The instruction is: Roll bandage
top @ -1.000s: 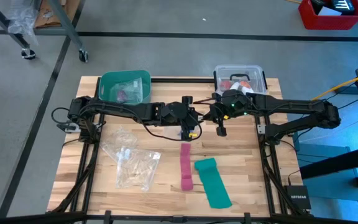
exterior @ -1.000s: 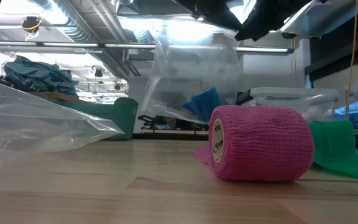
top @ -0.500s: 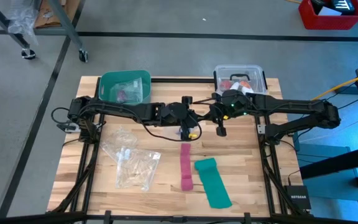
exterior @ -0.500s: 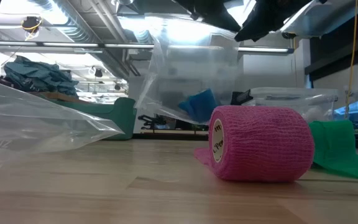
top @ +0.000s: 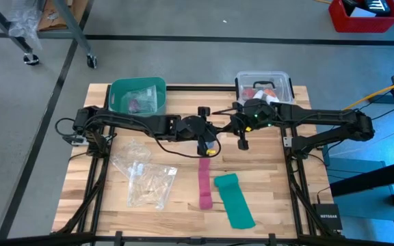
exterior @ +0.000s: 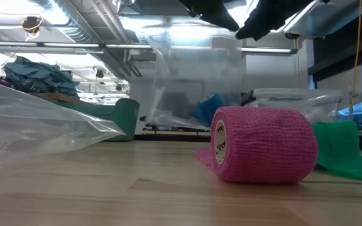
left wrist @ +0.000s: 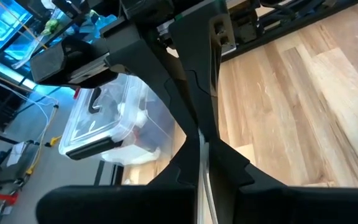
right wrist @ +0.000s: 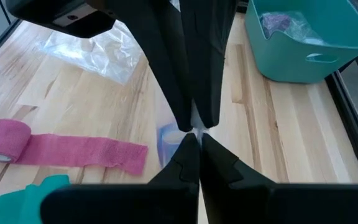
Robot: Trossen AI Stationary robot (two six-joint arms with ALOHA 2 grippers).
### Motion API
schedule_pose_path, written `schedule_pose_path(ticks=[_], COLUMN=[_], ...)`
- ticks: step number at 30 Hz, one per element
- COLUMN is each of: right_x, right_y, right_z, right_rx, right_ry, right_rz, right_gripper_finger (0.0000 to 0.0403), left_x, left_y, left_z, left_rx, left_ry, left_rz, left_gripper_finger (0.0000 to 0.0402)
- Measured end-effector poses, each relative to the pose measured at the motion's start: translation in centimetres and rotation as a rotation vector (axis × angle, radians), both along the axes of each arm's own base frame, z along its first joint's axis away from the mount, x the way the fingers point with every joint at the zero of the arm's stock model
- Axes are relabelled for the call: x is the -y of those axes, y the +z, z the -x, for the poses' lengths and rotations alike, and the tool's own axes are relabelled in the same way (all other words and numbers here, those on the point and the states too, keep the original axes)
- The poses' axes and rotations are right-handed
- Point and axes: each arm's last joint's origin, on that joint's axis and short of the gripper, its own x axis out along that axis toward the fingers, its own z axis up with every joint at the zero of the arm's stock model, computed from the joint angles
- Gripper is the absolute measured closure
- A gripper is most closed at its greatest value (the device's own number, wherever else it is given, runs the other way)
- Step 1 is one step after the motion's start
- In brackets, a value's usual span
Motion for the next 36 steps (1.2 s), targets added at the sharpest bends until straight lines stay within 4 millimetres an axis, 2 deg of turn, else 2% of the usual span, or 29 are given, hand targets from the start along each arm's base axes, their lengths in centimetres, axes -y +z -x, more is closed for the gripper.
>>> schedule_pose_path(ticks=[19, 36], right_x=[0.0, 0.0], right_y=[-0.1, -0.1], right_z=[0.1, 0.2], right_rx=[-0.015, -0.015], right_ry=[0.000, 0.001], right_rz=[-0.002, -0.002], right_gripper_finger=[0.0402, 0.0402], left_x=[0.5, 1.2], left_y=[0.6, 1.5], left_z=[2.5, 6.1], left_rx=[-0.131, -0.290], left_ry=[0.032, 0.077], left_rz=[0.043, 0.074], left_gripper_finger=[0.0396, 0.0397])
